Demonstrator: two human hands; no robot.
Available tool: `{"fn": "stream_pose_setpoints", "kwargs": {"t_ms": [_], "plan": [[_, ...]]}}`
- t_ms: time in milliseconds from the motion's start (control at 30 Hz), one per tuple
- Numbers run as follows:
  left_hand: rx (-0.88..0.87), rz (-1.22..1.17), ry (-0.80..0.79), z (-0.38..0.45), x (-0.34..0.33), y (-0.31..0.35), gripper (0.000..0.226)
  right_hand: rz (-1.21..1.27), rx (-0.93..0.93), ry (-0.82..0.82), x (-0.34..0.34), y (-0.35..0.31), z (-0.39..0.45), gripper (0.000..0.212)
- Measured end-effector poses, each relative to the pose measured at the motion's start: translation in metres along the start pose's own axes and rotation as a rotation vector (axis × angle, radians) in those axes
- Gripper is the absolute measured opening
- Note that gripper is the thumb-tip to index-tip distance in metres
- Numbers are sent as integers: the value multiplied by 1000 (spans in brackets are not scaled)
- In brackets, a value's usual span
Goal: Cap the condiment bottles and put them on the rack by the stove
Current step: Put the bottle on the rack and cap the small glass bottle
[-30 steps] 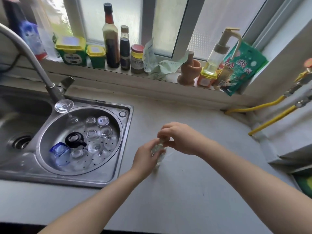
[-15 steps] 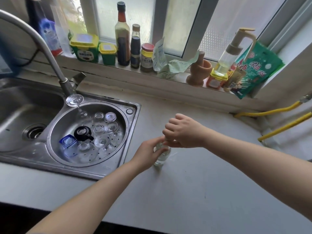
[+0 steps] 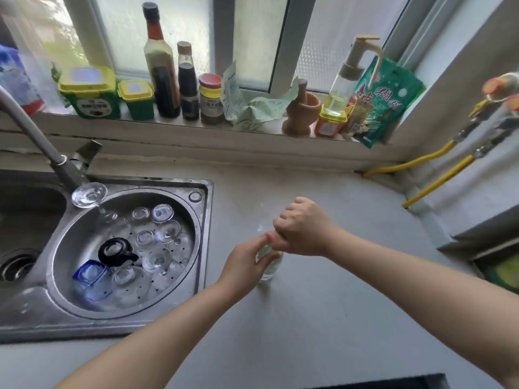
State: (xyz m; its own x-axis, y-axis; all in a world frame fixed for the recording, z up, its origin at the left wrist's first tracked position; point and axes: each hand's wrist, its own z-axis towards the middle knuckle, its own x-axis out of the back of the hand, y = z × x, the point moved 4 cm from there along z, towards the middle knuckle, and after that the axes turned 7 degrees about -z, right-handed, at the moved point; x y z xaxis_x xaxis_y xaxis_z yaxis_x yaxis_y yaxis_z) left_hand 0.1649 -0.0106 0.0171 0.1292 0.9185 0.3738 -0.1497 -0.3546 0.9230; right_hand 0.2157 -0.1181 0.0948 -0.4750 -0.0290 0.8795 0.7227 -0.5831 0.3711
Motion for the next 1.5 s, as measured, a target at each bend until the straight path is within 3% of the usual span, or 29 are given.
{"fn": "stream_pose_setpoints", "kwargs": {"t_ms": [67, 167, 200, 333, 500, 633, 767, 967, 1100, 1233, 1367, 1500], "plan": [[29, -38, -37, 0, -2, -9, 35, 28, -124, -5, 0, -2, -5, 43], [142, -89, -132, -7, -13, -34, 80, 90, -360, 14, 4, -8, -17, 46], [186, -99, -138, -8, -18, -42, 84, 116, -444, 19, 5, -11, -22, 47], [194, 22, -142, -6, -28, -57, 59, 338, -749, -16, 9, -28, -52, 42], [76, 19, -288, 7, -75, -8, 65, 718, -1157, 91, 28, -16, -121, 30], [-43, -41, -398, 19, -139, 59, 63, 720, -1402, 209, 66, 16, -190, 23], [-111, -74, -501, 32, -216, 134, 78, 703, -1563, 302, 112, 60, -268, 18], [-291, -139, -573, 34, -323, 263, 46, 618, -1659, 481, 194, 131, -384, 27], [-427, -180, -559, 34, -391, 337, 65, 567, -1672, 426, 241, 170, -447, 43], [-483, -271, -600, 37, -441, 394, 63, 436, -1690, 385, 275, 201, -491, 73], [-535, -302, -615, 49, -467, 433, 61, 342, -1666, 402, 300, 231, -515, 71], [-502, -281, -729, 63, -489, 424, 61, 364, -1725, 362, 280, 242, -527, 73]]}}
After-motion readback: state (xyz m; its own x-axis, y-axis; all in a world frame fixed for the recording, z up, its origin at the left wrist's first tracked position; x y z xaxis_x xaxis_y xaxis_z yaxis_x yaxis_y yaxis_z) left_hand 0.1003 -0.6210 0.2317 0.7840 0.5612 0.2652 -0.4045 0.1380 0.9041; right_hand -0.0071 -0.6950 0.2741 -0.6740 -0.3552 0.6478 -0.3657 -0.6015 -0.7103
